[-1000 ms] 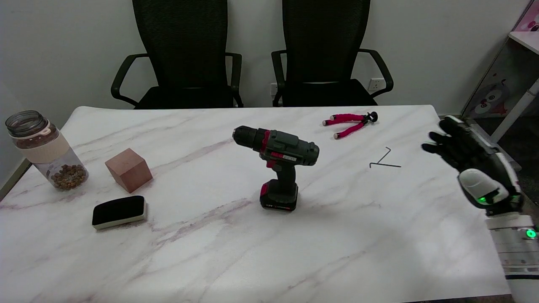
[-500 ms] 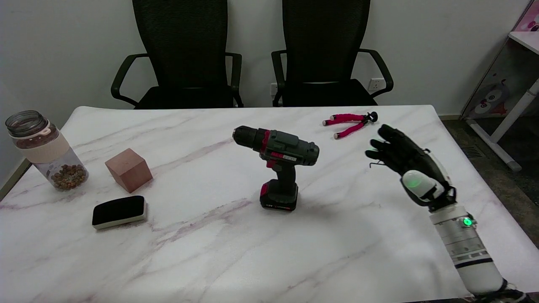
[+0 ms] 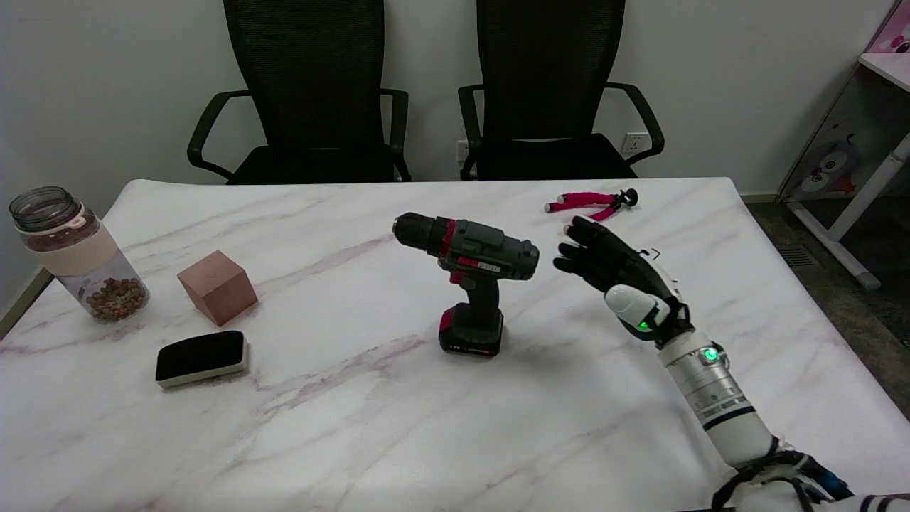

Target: Pick up the power screwdriver.

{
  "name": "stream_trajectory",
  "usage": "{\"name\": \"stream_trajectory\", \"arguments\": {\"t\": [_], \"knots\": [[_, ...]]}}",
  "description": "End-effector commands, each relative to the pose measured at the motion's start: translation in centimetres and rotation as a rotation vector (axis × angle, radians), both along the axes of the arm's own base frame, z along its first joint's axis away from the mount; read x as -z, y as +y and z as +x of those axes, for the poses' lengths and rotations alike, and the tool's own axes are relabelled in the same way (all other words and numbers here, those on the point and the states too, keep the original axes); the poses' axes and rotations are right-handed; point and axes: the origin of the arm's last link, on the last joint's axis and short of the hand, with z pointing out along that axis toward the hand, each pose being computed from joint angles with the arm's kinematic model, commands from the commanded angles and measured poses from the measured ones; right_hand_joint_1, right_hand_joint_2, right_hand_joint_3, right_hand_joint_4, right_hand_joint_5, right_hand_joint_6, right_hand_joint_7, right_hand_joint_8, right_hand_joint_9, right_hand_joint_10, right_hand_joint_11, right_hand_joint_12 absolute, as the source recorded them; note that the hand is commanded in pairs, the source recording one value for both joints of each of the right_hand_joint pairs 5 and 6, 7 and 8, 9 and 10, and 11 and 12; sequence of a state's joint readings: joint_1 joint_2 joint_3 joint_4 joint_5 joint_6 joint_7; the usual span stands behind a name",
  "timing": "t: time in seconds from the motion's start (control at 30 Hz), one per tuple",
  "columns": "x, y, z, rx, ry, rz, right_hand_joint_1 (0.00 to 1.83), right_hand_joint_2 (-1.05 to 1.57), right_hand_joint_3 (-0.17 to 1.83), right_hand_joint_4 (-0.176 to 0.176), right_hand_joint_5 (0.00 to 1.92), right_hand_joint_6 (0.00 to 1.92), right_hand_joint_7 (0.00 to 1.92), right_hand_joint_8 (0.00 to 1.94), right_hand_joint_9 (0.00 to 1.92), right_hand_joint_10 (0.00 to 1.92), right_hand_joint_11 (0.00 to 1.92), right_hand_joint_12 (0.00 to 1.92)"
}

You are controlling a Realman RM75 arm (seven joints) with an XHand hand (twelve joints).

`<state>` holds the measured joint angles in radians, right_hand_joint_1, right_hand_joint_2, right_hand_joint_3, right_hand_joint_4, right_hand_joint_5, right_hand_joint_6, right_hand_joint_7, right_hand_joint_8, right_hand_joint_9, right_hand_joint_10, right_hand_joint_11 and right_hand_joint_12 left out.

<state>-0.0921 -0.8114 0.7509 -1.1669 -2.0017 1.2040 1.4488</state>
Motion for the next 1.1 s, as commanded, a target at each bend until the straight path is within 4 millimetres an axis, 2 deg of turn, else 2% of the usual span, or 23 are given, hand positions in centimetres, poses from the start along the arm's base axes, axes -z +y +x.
{"name": "stream_trajectory", "arguments": {"t": [0.03,0.5,0.7,1.1], "knots": [[4.4,-5.5,-2.5,0.05,0.014,0.06,0.87,-0.07,0.59,-0.008,0.32,0.32,0.32,0.32,0.42,0.42,0.51,0.51],[8.3,-6.9,-2.4,0.028,-0.021,0.118,0.88,-0.08,0.58,0.002,0.34,0.34,0.34,0.34,0.43,0.43,0.52,0.52],[9.3,-7.4,-1.5,-0.005,-0.014,0.158,0.87,-0.06,0.54,0.0,0.34,0.34,0.34,0.34,0.44,0.44,0.54,0.54],[10.4,-7.2,-2.0,0.02,0.005,0.179,0.87,0.0,0.53,-0.017,0.35,0.35,0.35,0.35,0.46,0.46,0.57,0.57]]}}
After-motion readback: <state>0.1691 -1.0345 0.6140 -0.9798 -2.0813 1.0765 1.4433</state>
